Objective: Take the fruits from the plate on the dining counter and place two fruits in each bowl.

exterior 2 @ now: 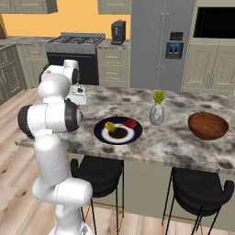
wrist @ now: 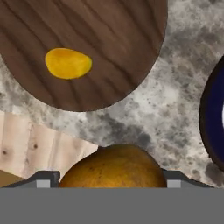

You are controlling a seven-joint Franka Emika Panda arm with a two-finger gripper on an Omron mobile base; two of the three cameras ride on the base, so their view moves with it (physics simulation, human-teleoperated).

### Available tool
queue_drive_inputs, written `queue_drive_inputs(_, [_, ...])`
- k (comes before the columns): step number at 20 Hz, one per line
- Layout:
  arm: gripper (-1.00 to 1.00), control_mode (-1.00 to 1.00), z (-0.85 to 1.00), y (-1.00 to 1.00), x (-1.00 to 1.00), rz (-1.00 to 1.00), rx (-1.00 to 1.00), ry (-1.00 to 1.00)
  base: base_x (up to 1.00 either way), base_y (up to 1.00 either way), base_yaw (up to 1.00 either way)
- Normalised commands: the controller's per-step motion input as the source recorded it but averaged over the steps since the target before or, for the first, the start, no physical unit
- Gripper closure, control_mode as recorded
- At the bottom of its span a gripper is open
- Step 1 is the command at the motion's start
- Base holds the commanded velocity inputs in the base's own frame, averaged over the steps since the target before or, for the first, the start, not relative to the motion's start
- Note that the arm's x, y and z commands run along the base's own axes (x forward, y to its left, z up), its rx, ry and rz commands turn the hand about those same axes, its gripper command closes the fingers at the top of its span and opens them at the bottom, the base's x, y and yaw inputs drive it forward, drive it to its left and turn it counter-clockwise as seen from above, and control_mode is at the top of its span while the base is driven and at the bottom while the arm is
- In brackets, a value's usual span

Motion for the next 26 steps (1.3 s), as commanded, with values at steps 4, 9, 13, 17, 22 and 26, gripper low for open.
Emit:
queue_drive_inputs(4, [1.00,-1.00,-0.76,0.99,0.93,0.27,0.02,0.00,0.00,0.00,0.00])
queue_drive_inputs(9, [1.00,-1.00,-0.86,0.31,1.00,0.16,0.00,0.00,0.00,0.00,0.00])
queue_drive_inputs(13, [1.00,-1.00,-0.67,0.08,0.67,0.07,0.00,0.07,0.00,0.00,0.00])
queue_drive_inputs(17, [1.00,-1.00,-0.47,0.15,0.10,0.00,0.00,0.10,0.00,0.00,0.00])
queue_drive_inputs(22, [-1.00,-1.00,-0.16,0.09,0.00,0.00,0.00,0.09,0.00,0.00,0.00])
queue_drive_inputs(26, [-1.00,-1.00,0.00,0.00,0.00,0.00,0.00,0.01,0.00,0.00,0.00])
